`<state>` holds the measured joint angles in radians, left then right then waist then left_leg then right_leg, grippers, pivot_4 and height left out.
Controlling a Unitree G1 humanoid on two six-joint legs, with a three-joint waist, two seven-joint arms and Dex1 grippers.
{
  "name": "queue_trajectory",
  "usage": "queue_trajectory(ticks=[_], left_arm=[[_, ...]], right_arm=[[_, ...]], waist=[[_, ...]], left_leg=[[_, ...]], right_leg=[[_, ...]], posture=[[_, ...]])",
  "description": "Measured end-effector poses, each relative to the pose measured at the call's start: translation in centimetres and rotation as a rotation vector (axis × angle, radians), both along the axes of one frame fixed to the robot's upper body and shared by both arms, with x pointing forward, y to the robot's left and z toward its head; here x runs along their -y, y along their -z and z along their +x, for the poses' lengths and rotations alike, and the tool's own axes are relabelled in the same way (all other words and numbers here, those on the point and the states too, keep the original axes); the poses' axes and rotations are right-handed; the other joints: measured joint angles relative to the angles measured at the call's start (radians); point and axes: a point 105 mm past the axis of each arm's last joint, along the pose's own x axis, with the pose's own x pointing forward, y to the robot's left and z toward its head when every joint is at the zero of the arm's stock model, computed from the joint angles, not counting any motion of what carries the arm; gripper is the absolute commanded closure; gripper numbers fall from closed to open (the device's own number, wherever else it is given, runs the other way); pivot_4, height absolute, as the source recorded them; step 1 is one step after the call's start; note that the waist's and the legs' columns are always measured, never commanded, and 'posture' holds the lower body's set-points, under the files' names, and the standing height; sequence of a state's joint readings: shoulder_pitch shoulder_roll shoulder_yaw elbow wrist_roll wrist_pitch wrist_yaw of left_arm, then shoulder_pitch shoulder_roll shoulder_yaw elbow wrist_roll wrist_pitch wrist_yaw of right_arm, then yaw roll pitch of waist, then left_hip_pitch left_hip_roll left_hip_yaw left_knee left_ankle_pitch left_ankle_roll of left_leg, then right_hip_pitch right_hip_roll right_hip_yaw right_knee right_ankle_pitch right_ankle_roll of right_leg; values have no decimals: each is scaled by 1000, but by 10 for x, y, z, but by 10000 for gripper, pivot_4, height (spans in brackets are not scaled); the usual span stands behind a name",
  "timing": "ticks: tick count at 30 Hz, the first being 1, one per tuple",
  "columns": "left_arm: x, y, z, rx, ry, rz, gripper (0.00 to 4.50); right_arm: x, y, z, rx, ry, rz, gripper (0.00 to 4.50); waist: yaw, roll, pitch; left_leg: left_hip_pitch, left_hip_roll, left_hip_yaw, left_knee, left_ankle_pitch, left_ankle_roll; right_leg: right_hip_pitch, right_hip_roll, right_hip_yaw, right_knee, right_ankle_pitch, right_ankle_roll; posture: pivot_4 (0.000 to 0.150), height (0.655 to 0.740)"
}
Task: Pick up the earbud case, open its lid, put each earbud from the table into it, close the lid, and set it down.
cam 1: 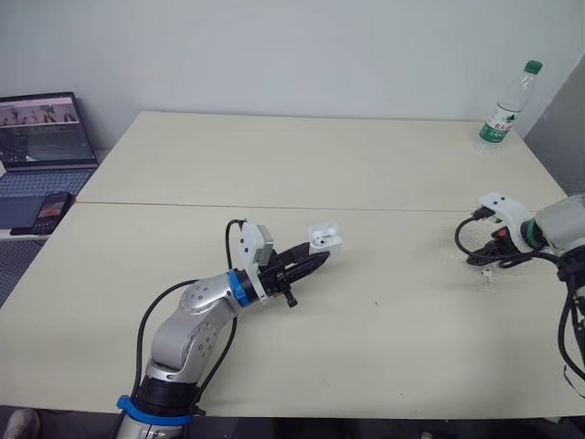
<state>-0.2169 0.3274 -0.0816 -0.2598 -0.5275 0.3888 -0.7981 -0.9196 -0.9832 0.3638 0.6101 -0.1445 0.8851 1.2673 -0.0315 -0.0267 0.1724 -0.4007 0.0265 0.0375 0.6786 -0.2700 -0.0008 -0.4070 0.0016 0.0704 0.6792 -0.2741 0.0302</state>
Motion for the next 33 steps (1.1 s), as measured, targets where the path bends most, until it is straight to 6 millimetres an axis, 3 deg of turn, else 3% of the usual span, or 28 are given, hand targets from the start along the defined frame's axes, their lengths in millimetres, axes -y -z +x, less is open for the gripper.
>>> queue_trajectory(ticks=[3, 7, 12, 17, 22, 33], left_arm=[[0, 0, 0, -1, -1, 0, 37400], [0, 1, -1, -2, 1, -1, 37400], [1, 1, -1, -4, 4, -3, 37400], [3, 2, -2, -6, 10, -2, 37400], [3, 3, -2, -10, 9, -1, 37400], [1, 5, -2, -14, 4, 5, 37400]], right_arm=[[16, -10, -5, 18, 28, -30, 308], [25, -2, -18, -29, 105, -13, 308], [17, 14, -31, -79, 226, 56, 308], [12, 25, -38, -84, 225, 23, 308], [20, 30, -33, -29, 261, -10, 308], [13, 29, -14, 54, 257, 5, 308]], waist=[[0, 0, 0], [0, 0, 0], [-2, 0, 0], [0, 0, 0], [-2, 0, 0], [-1, 0, 0]], left_leg=[[0, 0, 0, 0, 0, 0], [0, 1, 0, 0, 0, 0], [0, 1, 0, 0, 0, 0], [0, 0, -1, 0, 0, 0], [0, 0, 0, 0, 0, 0], [0, 1, 0, 0, 0, 0]], right_leg=[[0, 0, 0, -1, 0, 0], [0, 0, 1, 0, 0, 0], [0, 0, 1, 1, 0, 0], [0, 0, 1, 0, 0, 0], [0, 0, 1, 0, 0, 0], [0, 2, 1, 0, 0, 0]], posture=[[1500, 7400], [1500, 7400], [1500, 7400], [1500, 7400], [1500, 7400], [1500, 7400]])
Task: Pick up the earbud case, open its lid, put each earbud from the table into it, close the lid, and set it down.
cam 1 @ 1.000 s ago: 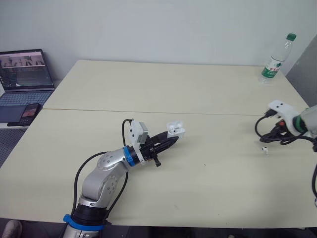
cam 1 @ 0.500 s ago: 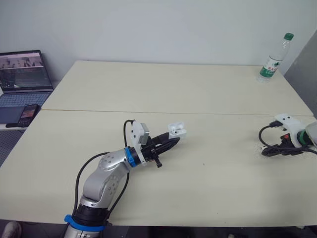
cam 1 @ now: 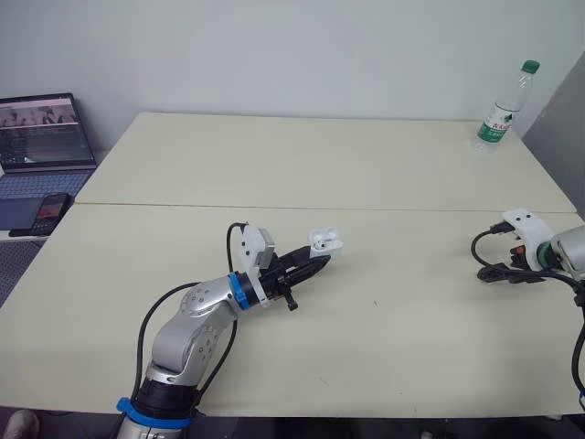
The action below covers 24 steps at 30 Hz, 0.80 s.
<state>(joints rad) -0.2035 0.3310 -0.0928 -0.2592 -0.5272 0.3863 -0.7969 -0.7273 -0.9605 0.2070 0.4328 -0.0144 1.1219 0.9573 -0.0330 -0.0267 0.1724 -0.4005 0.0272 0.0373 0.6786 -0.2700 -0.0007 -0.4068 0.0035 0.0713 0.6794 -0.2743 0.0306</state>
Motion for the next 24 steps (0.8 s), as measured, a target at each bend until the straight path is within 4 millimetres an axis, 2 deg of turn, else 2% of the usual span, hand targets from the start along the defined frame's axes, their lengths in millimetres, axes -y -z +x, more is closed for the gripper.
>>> queue_trajectory(ticks=[4, 13, 24], left_arm=[[0, 0, 0, -1, -1, 0, 37400], [0, 0, 0, -1, -1, 1, 37400], [0, 0, 0, -1, -1, 0, 37400]], right_arm=[[0, -1, 1, 9, -33, -14, 308], [7, 4, -13, -38, -64, -40, 308], [20, 0, -5, 16, -67, -108, 308]], waist=[[1, 0, 0], [0, 0, 0], [1, 0, 0]], left_leg=[[0, 0, 0, 0, 0, 0], [0, 0, 0, 0, 0, 0], [0, 0, 0, 0, 0, 0]], right_leg=[[0, 0, 0, 0, 0, 0], [0, 0, 0, 0, 0, 0], [0, 0, 0, 0, 0, 0]], posture=[[1500, 7400], [1500, 7400], [1500, 7400]])
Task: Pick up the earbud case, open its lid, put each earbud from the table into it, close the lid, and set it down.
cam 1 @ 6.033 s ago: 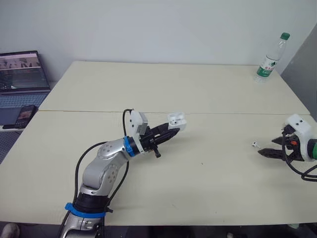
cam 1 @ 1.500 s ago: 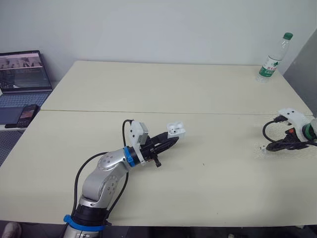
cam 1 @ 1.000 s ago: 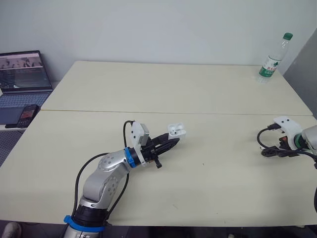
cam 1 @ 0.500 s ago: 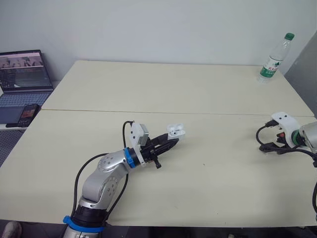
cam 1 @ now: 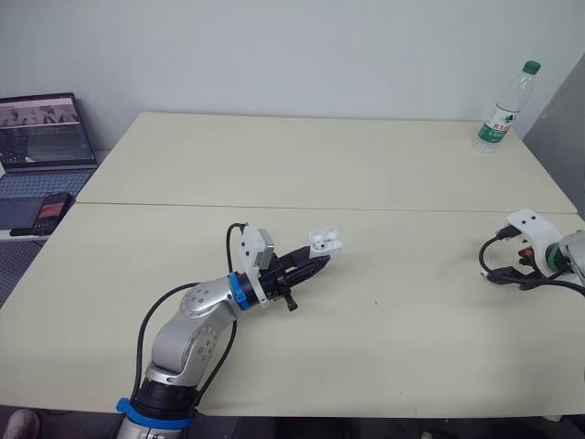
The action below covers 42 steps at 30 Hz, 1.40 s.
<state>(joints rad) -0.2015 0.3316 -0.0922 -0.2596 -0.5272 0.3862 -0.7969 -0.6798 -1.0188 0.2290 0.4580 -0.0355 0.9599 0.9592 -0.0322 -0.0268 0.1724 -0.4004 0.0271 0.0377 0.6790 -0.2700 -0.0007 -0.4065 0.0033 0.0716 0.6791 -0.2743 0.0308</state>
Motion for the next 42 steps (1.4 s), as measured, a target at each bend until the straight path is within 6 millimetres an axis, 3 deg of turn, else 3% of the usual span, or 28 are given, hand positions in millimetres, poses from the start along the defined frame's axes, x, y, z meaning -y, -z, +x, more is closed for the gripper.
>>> queue_trajectory(ticks=[5, 14, 22, 33, 37, 38, 42], left_arm=[[0, 0, 0, 0, 0, 0, 37400], [0, 0, 0, 0, 0, 1, 37400], [0, 0, 0, 1, 0, 1, 37400], [-1, 2, -1, -6, -5, 1, 37400], [-1, 3, -1, -10, -6, 1, 37400], [-1, 4, -1, -10, -6, 1, 37400], [-1, 4, -1, -11, -7, 0, 37400]], right_arm=[[-3, -2, 0, -5, -61, 0, 308], [-28, -17, -8, -55, -321, 53, 308], [-31, -15, 2, -76, -128, 109, 308], [-28, -3, 2, -95, -38, 94, 308], [-31, 2, 0, -117, -8, 117, 9416], [-31, 3, 0, -121, -7, 120, 9416], [-31, 2, 1, -118, 0, 114, 20697]], waist=[[0, 0, 0], [-1, 0, 0], [0, 0, 0], [0, 1, 0], [0, 1, 0], [0, 1, 0], [0, 1, 0]], left_leg=[[0, 0, 0, 0, 0, 0], [0, 0, 0, 0, 0, 0], [0, 1, -2, 0, 0, 0], [0, 0, -2, 0, 0, 0], [0, 0, -2, 0, 0, 0], [0, 0, -1, 0, 0, 0], [-1, 0, -1, 0, 0, 0]], right_leg=[[0, 0, 0, 0, 0, 0], [0, 0, 0, 0, 0, 0], [0, 0, 0, 0, 0, 0], [0, -1, 0, 0, 0, 0], [0, -1, 0, 0, 0, 0], [0, -1, 0, 0, 0, 0], [0, -1, 0, 0, 0, 0]], posture=[[1500, 7400], [1500, 7400], [1500, 7400], [1500, 7400], [1500, 7400], [1500, 7400], [1500, 7400]])
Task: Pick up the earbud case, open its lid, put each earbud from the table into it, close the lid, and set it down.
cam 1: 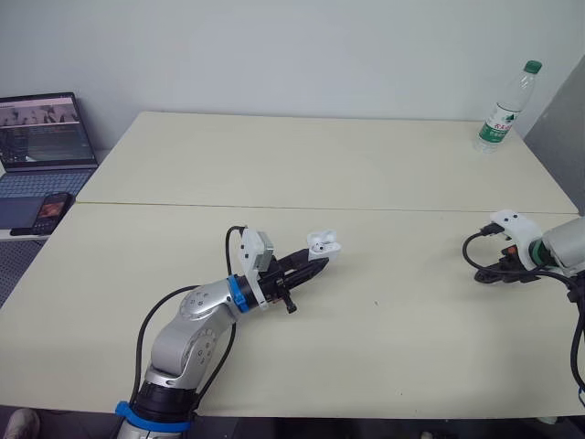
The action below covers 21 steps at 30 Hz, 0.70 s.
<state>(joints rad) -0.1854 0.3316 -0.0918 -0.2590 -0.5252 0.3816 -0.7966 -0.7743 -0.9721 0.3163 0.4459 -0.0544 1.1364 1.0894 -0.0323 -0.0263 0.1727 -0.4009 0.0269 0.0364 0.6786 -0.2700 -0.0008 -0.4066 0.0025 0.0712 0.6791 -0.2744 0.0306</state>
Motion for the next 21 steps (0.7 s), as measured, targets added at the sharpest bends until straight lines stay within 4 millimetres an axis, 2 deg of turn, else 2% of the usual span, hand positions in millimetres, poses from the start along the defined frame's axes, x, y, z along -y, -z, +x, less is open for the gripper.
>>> queue_trajectory(ticks=[5, 6, 16, 21], left_arm=[[0, 1, 0, -3, -2, 0, 37400], [0, 1, 0, -4, -2, 0, 37400], [0, 1, 0, -3, -2, 1, 37400], [-1, 1, -1, -3, -3, 1, 37400]], right_arm=[[1, 0, 0, 0, 1, -2, 39588], [1, 0, 0, -1, 1, -2, 40833], [-1, 1, 1, 2, -8, 3, 40810], [-12, -7, 9, 77, -116, 22, 40810]], waist=[[0, 0, 0], [0, 0, 0], [0, 0, 0], [0, 0, 0]], left_leg=[[0, 0, 0, 0, 0, 0], [0, 0, 0, 0, 0, 0], [0, 0, 0, 0, 0, 0], [0, 0, 0, 0, 0, 0]], right_leg=[[0, 0, 0, 0, 0, 0], [0, 0, 0, 0, 0, 0], [0, 0, 0, 0, 0, 0], [0, 0, 0, 0, 0, 0]], posture=[[1500, 7400], [1500, 7400], [1500, 7400], [1500, 7400]])
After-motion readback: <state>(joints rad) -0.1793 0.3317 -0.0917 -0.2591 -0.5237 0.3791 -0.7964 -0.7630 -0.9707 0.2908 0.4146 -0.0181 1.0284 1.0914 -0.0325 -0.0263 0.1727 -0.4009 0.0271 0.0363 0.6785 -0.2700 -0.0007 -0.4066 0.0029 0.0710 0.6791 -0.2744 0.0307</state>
